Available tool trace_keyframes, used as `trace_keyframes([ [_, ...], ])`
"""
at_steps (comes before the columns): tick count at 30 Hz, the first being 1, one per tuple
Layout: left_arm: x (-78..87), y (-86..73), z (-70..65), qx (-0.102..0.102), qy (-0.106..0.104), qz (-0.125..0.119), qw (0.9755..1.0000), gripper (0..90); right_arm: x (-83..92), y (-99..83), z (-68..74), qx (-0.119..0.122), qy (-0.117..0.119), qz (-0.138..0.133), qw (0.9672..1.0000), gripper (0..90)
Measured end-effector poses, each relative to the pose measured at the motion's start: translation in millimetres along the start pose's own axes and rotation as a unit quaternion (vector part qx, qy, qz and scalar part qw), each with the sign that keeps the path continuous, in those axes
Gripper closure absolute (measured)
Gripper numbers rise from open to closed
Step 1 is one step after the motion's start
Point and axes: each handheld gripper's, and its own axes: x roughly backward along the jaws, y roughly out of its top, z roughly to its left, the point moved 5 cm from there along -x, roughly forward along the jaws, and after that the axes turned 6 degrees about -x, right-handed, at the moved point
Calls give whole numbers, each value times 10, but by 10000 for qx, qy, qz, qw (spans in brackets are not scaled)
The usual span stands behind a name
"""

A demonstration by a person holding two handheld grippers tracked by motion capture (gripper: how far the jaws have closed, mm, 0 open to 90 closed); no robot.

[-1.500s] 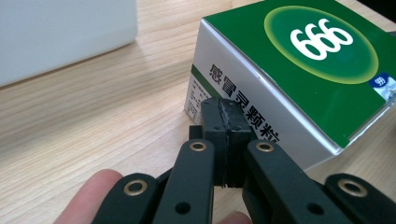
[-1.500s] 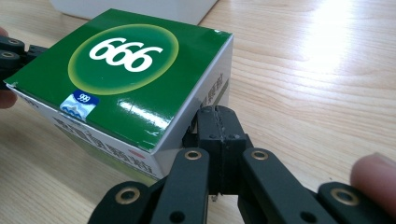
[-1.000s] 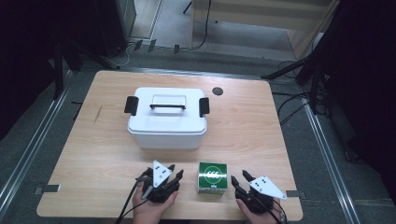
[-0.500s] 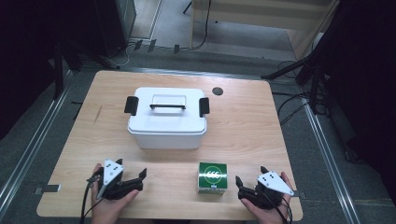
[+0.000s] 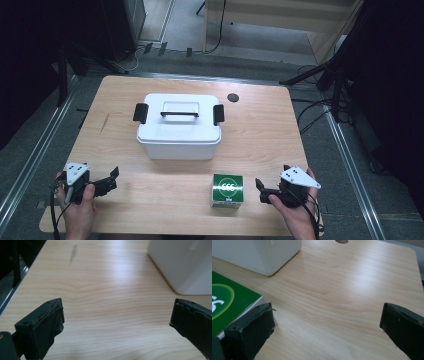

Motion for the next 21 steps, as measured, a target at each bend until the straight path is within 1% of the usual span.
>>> trace_keyframes([
  [1, 1, -6, 64, 167, -47, 43, 9998, 0, -1, 70, -17, 26, 17, -27, 10000, 0],
  [3, -17, -28, 96, 156, 42, 133, 9998, 0, -14, 129, -36, 49, 37, -46, 10000, 0],
  [6, -50, -70, 116, 112, 90, 228, 9996, 0, -51, 206, -59, 51, 54, -50, 10000, 0],
  [7, -50, -70, 116, 112, 90, 228, 9996, 0, -51, 206, -59, 51, 54, -50, 10000, 0],
  [8, -60, -79, 122, 131, 105, 224, 9996, 0, -76, 267, -59, 98, 81, -25, 9999, 0],
  [9, -66, -87, 131, 154, 77, 224, 9996, 0, -90, 303, -53, 136, 121, 9, 9998, 0],
  [13, -79, -92, 95, -13, 129, 179, 9998, 0, -129, 484, -17, 393, 161, 43, 9991, 0],
  [14, -79, -92, 95, -13, 129, 179, 9998, 0, -129, 484, -17, 393, 161, 43, 9991, 0],
  [15, -88, -94, 77, -87, 146, 191, 9997, 0, -149, 577, 1, 466, 225, 58, 9986, 6],
  [16, -90, -97, 74, -108, 149, 206, 9996, 0, -161, 620, 7, 511, 240, 57, 9984, 18],
  [17, -88, -98, 72, -118, 144, 194, 9996, 0, -173, 660, 15, 573, 278, 69, 9979, 34],
  [18, -88, -98, 72, -118, 144, 194, 9996, 0, -173, 660, 15, 573, 278, 69, 9979, 34],
  [19, -84, -101, 69, -99, 132, 173, 9997, 0, -206, 732, 28, 716, 340, 85, 9968, 54],
  [21, -81, -103, 74, -81, 108, 178, 9997, 0, -251, 784, 36, 836, 409, 164, 9955, 60],
])
